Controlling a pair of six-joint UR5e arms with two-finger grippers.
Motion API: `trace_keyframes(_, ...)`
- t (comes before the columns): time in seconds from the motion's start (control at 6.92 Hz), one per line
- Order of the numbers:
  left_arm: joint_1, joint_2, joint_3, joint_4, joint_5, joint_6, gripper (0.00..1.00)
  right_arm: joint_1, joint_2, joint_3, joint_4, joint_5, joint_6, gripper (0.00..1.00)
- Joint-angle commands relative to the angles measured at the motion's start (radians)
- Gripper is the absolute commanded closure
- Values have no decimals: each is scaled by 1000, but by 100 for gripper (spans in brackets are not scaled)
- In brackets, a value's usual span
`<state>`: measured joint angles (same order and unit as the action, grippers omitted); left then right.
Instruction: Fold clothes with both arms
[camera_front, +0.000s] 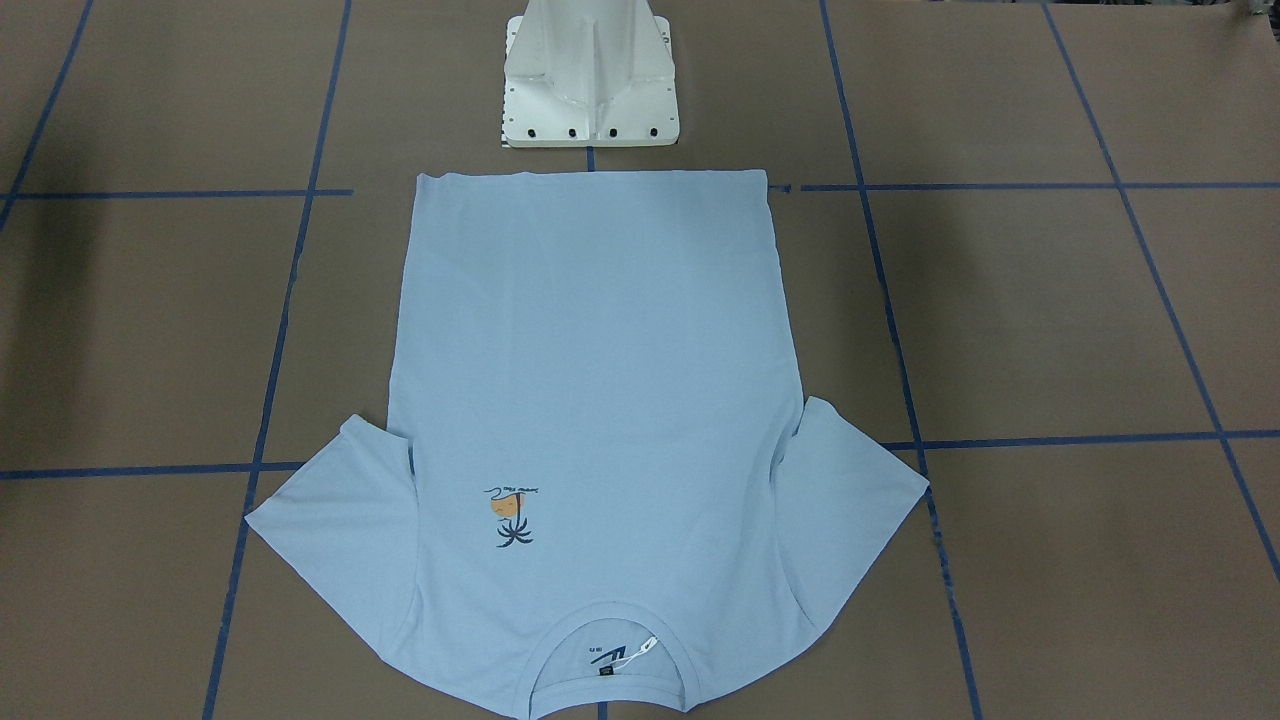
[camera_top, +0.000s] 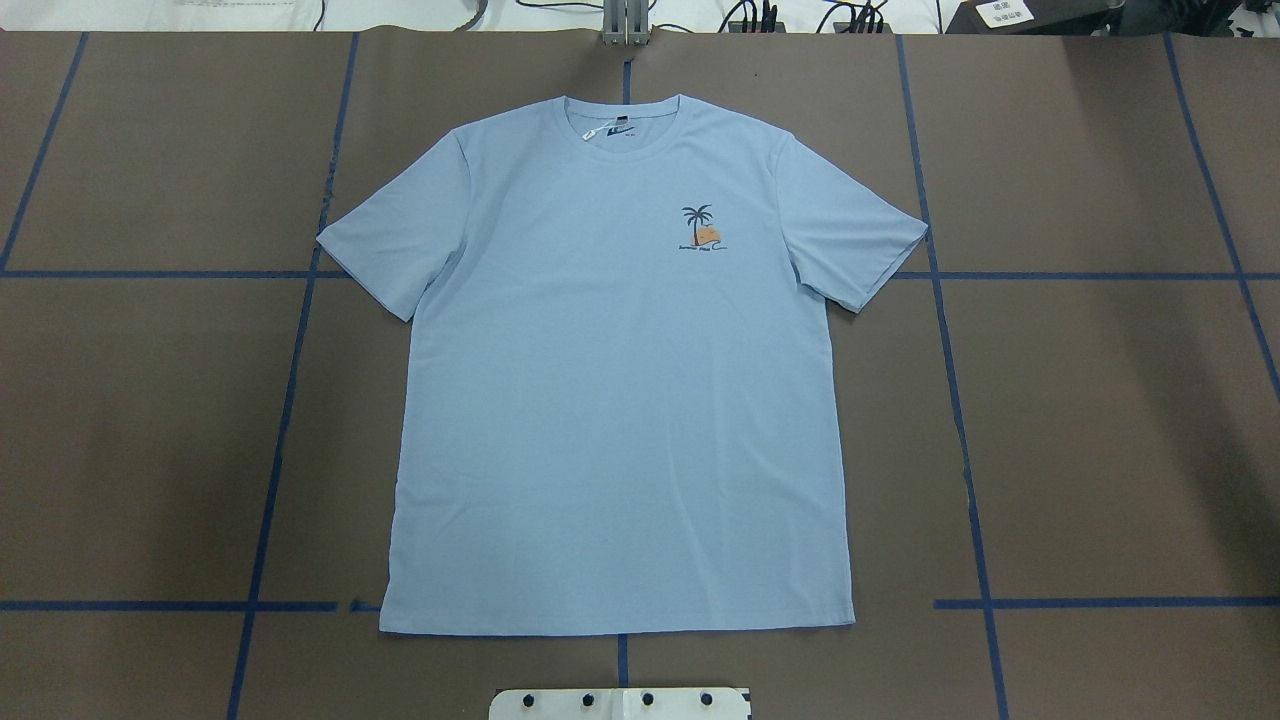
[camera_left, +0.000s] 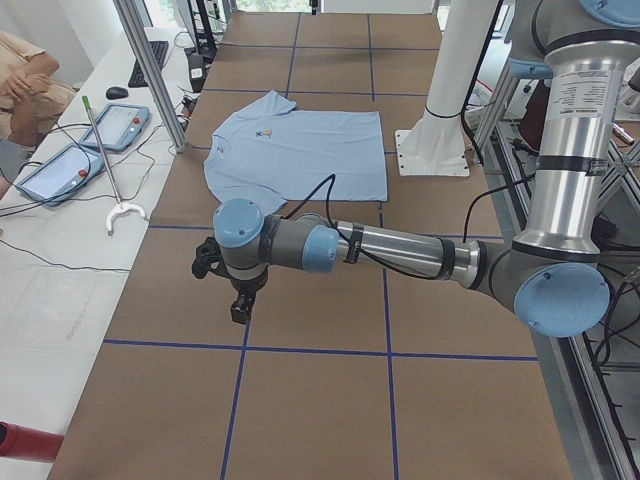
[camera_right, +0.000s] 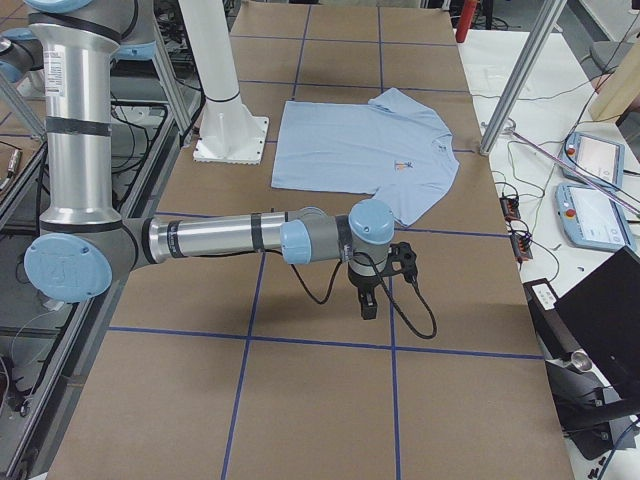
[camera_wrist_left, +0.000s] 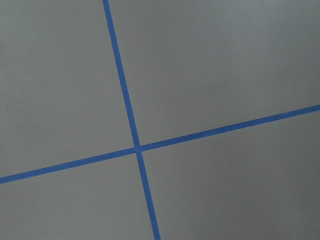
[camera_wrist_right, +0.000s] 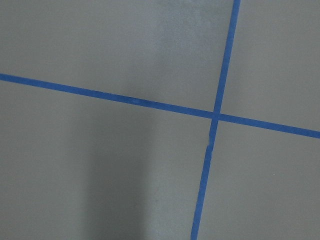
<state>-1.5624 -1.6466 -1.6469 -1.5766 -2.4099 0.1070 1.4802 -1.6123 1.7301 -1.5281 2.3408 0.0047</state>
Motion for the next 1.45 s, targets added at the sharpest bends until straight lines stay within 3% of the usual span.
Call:
trace_keyframes(0.0, 8, 4, -8, 4, 5, -4, 0, 2, 2, 3, 2, -3, -3, 0)
trace_keyframes(0.43, 16, 10, -34, -6, -1, -1, 0, -4, 0, 0, 8, 9, 0, 0)
trace_keyframes(0.58, 16, 13, -33, -10, -5, -1, 0, -76, 2, -9, 134, 8, 26, 0)
trace_keyframes(1.01, 24, 34, -40, -13, -5, 3, 0, -321, 245, -224, 455, -52, 577, 0)
trace_keyframes(1.3, 25, 36, -44, -34, -29, 5, 0, -484, 462, -382, 540, -225, 887, 0)
